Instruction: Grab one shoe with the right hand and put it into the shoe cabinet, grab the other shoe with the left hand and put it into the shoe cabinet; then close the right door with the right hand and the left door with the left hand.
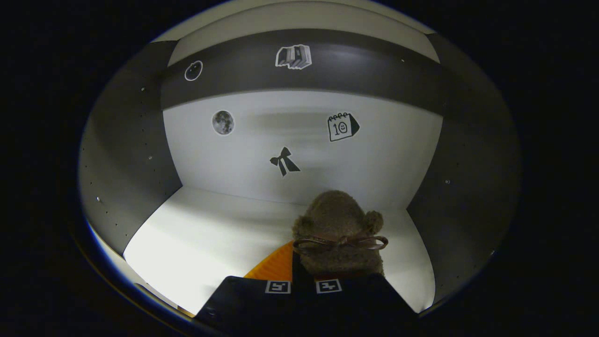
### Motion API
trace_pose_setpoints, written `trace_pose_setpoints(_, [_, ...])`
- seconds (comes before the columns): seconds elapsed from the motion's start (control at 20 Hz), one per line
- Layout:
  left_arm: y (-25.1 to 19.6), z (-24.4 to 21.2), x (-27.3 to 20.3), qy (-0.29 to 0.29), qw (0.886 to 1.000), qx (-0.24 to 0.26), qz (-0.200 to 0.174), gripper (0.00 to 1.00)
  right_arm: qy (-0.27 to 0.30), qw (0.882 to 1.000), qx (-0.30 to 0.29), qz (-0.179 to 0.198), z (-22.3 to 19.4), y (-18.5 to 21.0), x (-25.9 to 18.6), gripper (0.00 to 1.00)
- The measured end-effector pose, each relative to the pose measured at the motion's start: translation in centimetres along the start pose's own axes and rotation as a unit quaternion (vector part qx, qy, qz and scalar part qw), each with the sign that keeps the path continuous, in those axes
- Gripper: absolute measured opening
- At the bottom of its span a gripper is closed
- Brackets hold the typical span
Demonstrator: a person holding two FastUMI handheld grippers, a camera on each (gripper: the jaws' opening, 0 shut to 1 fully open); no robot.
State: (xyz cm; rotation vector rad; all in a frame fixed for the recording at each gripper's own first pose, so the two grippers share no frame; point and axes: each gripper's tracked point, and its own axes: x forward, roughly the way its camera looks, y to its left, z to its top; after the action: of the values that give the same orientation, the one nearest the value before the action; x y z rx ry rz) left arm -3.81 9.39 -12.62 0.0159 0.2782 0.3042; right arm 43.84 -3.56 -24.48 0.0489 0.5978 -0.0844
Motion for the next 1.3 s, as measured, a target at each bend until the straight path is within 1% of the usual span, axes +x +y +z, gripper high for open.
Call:
trace_pose_setpoints(0.05, [-0.1, 0.0, -0.1, 0.0, 1.0, 0.001, 0.001, 0.94, 0.008, 1.0, 0.005, 0.001, -0.3, 0.0, 0.3, 0.05])
trace_pose_setpoints(0.1, [-0.1, 0.0, -0.2, 0.001, 1.0, 0.002, 0.001, 0.94, 0.019, 1.0, 0.011, 0.007, -1.0, 0.3, 0.7, 0.1])
trace_pose_setpoints(0.15, [-0.1, 0.1, -0.3, 0.0, 1.0, 0.003, 0.002, 0.94, 0.024, 1.0, 0.012, 0.011, -1.0, 0.4, 0.2, 0.15])
trace_pose_setpoints(0.2, [0.0, 0.1, -0.3, -0.001, 1.0, 0.005, 0.003, 0.94, 0.021, 1.0, 0.011, 0.013, -0.9, 0.7, 0.3, 0.33])
trace_pose_setpoints(0.25, [0.0, 0.2, -0.5, -0.002, 1.0, 0.006, 0.003, 0.94, 0.018, 1.0, 0.009, 0.012, -0.8, 0.8, 0.1, 0.37])
trace_pose_setpoints(0.3, [0.0, 0.4, -0.6, -0.003, 1.0, 0.008, 0.003, 0.94, 0.02, 1.0, 0.008, 0.016, -0.8, 1.1, -0.4, 0.47])
trace_pose_setpoints(0.35, [0.0, 0.4, -0.7, -0.003, 1.0, 0.009, 0.002, 0.94, 0.023, 1.0, 0.005, 0.02, -1.0, 1.5, -0.6, 0.52])
trace_pose_setpoints(0.4, [-0.1, 0.6, -0.8, -0.006, 1.0, 0.01, 0.001, 0.94, 0.02, 0.999, 0.001, 0.025, -0.9, 1.8, -1.5, 0.75])
trace_pose_setpoints(0.45, [-0.1, 0.7, -1.0, -0.008, 1.0, 0.01, -0.001, 0.94, 0.011, 1.0, -0.006, 0.026, -0.7, 2.0, -2.0, 0.86])
trace_pose_setpoints(0.5, [-0.2, 0.6, -1.0, -0.008, 1.0, 0.011, -0.003, 0.94, 0.005, 1.0, -0.01, 0.024, -0.5, 1.9, -2.5, 0.93])
trace_pose_setpoints(0.6, [-0.3, 0.4, -1.1, -0.007, 1.0, 0.012, -0.008, 0.94, -0.001, 1.0, -0.003, 0.026, -0.2, 1.6, -4.0, 0.98])
trace_pose_setpoints(0.75, [-0.7, 0.1, -1.5, -0.009, 1.0, 0.009, -0.022, 0.94, -0.028, 0.999, 0.005, 0.029, 0.5, 0.6, -7.1, 0.98])
trace_pose_setpoints(0.8, [-0.9, -0.2, -1.6, -0.008, 1.0, 0.008, -0.028, 0.94, -0.046, 0.998, 0.001, 0.031, 0.9, 0.4, -8.6, 0.98])
trace_pose_setpoints(0.95, [-1.1, -2.5, -1.6, 0.003, 0.999, 0.008, -0.044, 0.95, -0.124, 0.991, -0.02, 0.04, 3.2, 0.2, -15.3, 0.98])
trace_pose_setpoints(1.05, [-1.6, -4.2, -1.4, 0.011, 0.998, -0.004, -0.067, 0.95, -0.168, 0.984, -0.028, 0.048, 4.0, 0.3, -20.0, 0.98])
trace_pose_setpoints(1.15, [-1.7, -5.8, -1.1, 0.019, 0.996, -0.014, -0.082, 0.95, -0.196, 0.978, -0.033, 0.055, 3.7, 0.3, -24.3, 0.98])
trace_pose_setpoints(1.3, [-1.4, -8.9, -0.4, 0.027, 0.996, -0.018, -0.088, 0.94, -0.242, 0.967, -0.043, 0.061, 2.3, 0.1, -30.8, 0.98])
